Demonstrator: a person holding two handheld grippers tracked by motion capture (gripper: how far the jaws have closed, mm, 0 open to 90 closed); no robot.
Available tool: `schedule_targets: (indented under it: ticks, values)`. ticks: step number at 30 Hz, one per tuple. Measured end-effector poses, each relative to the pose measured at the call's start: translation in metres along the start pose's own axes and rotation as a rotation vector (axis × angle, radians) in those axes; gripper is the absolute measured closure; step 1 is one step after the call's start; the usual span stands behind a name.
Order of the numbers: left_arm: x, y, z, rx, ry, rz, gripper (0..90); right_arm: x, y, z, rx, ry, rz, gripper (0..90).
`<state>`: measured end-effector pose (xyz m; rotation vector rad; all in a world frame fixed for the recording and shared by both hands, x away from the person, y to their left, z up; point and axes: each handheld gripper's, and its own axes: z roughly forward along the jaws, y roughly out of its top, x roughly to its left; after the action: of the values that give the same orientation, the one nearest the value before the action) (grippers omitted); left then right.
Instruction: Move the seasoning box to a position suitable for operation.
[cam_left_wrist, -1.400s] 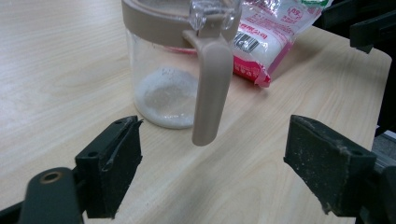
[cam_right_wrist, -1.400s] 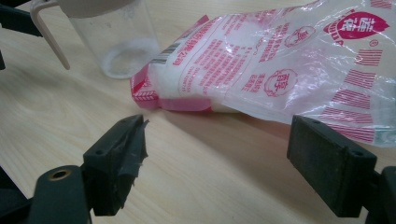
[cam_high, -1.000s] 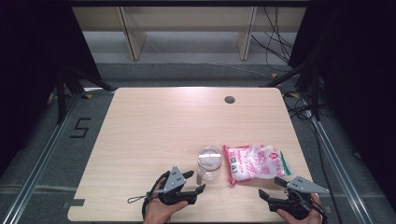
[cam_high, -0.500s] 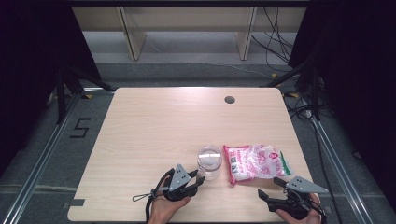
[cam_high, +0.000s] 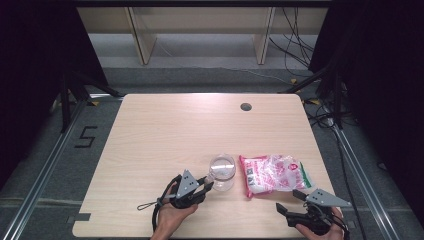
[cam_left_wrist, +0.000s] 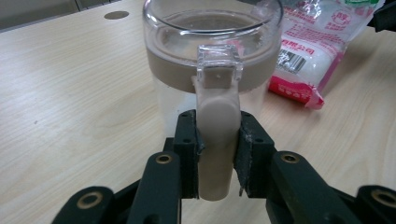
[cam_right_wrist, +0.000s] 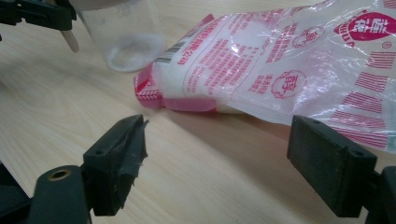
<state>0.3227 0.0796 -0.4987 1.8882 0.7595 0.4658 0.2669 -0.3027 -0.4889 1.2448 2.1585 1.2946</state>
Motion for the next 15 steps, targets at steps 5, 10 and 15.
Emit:
schedule_targets:
  ticks: [5, 10, 15]
  values:
    - [0.007, 0.000, 0.001, -0.007, -0.003, -0.002, 72.2, -0.001, 0.000, 0.000, -0.006, 0.002, -0.008, 20.4]
    - [0.015, 0.002, 0.004, 0.000, 0.009, -0.004, 72.3, 0.001, 0.000, 0.000, -0.001, 0.002, -0.003, 20.6]
    - [0.023, 0.002, 0.007, -0.009, -0.001, -0.016, 72.2, -0.001, 0.000, 0.000, -0.005, 0.000, -0.006, 20.6]
